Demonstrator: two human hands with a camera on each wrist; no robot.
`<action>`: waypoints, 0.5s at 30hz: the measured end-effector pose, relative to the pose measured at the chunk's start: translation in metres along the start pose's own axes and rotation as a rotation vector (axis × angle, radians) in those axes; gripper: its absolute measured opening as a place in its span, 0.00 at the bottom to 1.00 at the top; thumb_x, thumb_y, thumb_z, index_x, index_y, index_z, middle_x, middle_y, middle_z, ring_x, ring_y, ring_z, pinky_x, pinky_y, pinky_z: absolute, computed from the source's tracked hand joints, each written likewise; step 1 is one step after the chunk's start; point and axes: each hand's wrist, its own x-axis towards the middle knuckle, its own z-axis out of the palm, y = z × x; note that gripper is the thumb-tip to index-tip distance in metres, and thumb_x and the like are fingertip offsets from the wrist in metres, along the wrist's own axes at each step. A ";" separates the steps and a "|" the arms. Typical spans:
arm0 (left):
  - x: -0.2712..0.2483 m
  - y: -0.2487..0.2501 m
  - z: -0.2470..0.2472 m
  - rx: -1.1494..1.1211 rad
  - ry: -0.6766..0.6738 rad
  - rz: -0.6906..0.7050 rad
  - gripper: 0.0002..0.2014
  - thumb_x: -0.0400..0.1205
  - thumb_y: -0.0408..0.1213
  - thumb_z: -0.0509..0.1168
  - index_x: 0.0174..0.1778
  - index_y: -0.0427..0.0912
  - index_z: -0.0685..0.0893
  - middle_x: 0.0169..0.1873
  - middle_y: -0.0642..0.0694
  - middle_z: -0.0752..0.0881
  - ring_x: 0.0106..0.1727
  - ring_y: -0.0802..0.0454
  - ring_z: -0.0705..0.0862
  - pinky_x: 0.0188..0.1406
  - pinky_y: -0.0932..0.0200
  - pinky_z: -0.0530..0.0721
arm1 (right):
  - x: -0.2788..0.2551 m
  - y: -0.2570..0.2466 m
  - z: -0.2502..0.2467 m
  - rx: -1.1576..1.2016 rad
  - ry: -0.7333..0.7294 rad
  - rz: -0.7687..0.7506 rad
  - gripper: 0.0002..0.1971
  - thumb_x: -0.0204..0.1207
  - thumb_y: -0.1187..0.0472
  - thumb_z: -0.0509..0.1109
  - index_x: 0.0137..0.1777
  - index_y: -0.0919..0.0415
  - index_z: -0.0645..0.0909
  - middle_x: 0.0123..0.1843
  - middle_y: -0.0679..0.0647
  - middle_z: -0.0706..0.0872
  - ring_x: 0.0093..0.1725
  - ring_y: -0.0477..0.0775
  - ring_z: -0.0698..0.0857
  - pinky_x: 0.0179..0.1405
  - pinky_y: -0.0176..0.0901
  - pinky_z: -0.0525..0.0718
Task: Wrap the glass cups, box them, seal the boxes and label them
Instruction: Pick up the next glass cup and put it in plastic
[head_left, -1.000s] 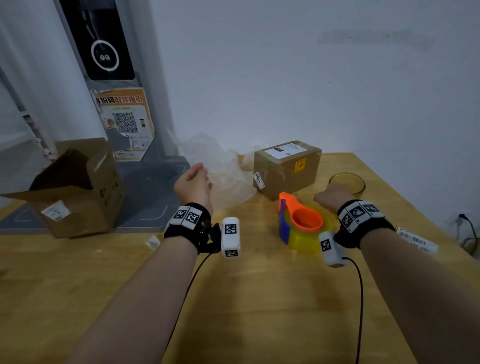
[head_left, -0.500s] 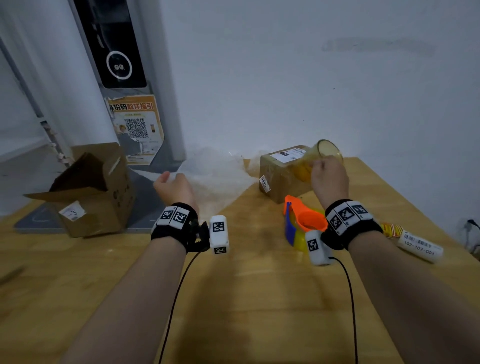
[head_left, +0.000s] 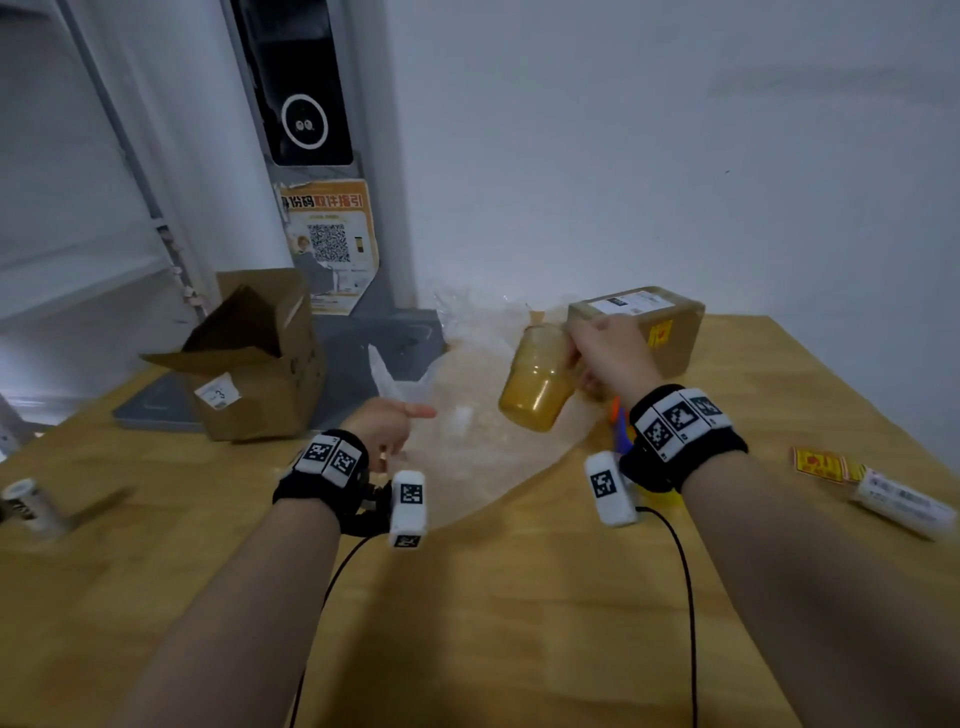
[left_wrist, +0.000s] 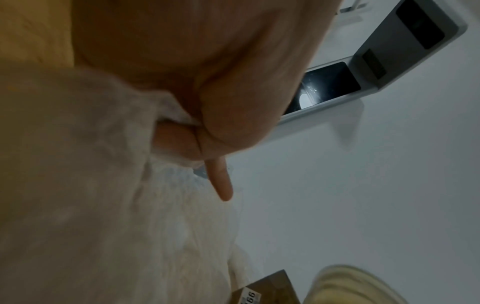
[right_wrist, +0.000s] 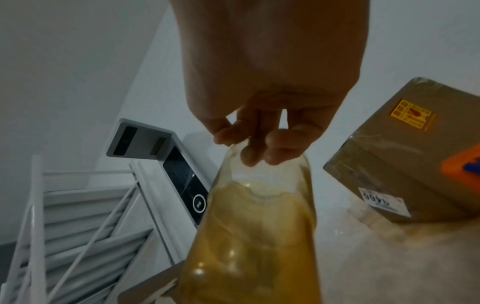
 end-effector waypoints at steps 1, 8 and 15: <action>0.001 -0.004 -0.003 0.031 0.012 0.010 0.37 0.75 0.13 0.47 0.59 0.50 0.93 0.55 0.41 0.83 0.49 0.40 0.81 0.50 0.47 0.84 | -0.002 0.001 0.006 -0.034 -0.029 -0.009 0.19 0.80 0.55 0.67 0.29 0.64 0.84 0.17 0.49 0.80 0.18 0.50 0.79 0.19 0.32 0.75; 0.022 -0.007 -0.022 0.111 0.192 -0.049 0.34 0.72 0.32 0.74 0.76 0.28 0.76 0.69 0.30 0.80 0.62 0.35 0.81 0.70 0.44 0.81 | -0.006 0.014 0.034 -0.154 -0.174 0.025 0.21 0.79 0.55 0.68 0.23 0.60 0.80 0.17 0.47 0.80 0.19 0.49 0.76 0.30 0.41 0.76; 0.026 0.054 -0.006 -0.174 0.258 0.237 0.12 0.83 0.32 0.64 0.61 0.46 0.84 0.61 0.39 0.82 0.65 0.37 0.80 0.61 0.47 0.82 | 0.019 0.014 0.024 -0.161 -0.137 0.065 0.17 0.79 0.54 0.68 0.29 0.59 0.84 0.26 0.50 0.86 0.25 0.51 0.78 0.32 0.43 0.77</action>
